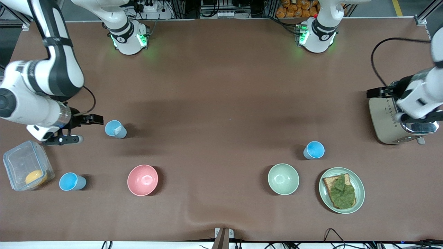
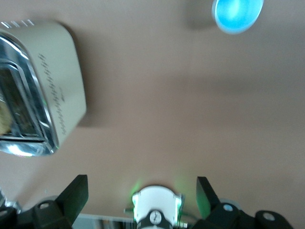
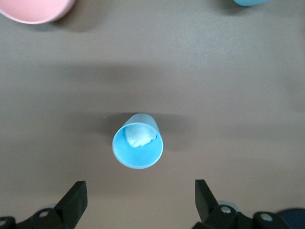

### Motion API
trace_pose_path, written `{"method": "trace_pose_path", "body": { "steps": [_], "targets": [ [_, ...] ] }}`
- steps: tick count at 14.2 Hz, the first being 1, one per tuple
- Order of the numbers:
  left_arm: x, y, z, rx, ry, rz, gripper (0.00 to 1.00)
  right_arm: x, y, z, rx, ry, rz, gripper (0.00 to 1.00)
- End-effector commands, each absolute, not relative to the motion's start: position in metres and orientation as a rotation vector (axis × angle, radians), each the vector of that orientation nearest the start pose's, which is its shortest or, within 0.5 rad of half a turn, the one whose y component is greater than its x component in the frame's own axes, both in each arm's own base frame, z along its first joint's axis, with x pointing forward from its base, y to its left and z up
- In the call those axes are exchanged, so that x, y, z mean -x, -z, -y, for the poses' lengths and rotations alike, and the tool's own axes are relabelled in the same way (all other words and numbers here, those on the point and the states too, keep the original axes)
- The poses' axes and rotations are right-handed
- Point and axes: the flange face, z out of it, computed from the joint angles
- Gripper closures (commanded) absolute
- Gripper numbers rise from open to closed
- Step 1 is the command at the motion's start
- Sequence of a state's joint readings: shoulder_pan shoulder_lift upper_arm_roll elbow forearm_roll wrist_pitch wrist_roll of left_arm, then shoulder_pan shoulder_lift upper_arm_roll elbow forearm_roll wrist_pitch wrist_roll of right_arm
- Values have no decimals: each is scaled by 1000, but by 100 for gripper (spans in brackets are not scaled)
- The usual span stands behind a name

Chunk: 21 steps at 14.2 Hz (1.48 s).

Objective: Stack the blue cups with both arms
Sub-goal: 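Grasp a blue cup with the right gripper while the left gripper grasps another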

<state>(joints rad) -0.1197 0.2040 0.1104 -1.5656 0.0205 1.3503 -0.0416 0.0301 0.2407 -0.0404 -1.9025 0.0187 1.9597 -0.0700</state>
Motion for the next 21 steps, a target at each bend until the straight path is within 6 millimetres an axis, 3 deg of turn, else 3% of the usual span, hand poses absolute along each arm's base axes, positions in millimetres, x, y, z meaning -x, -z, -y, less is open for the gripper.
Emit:
{"method": "trace_pose_path", "body": {
  "steps": [1,4,7,10,12,13,14,15,16,18,21],
  "targets": [
    [-577,-475,13,2983,-762,49,0,-593,-321,23,3114,-286,59,0],
    [-580,-421,23,2907,-971,9,0,-592,-280,37,3093,-342,97,0],
    [-588,-362,29,2849,-1108,-3,0,-585,-246,39,3073,-423,95,0],
    [-589,-331,29,2821,-1180,-68,0,-574,-225,36,3049,-395,96,0],
    [-611,-311,21,2819,-1160,-18,0,-574,-214,38,3051,-383,104,0],
    [-616,-300,23,2816,-1163,-8,0,-574,-213,37,3050,-383,116,17],
    [-624,-293,28,2824,-1128,-17,0,-574,-214,37,3050,-383,116,44],
    [-631,-286,32,2843,-1067,-23,0,-575,-214,37,3051,-380,116,63],
    [-639,-281,32,2869,-992,-9,0,-576,-215,37,3051,-378,116,78],
    [-650,-264,38,2900,-889,13,0,-576,-215,37,3051,-378,116,97],
    [-667,-245,57,2930,-706,68,0,-577,-218,35,3051,-378,124,100]
  ]
}}
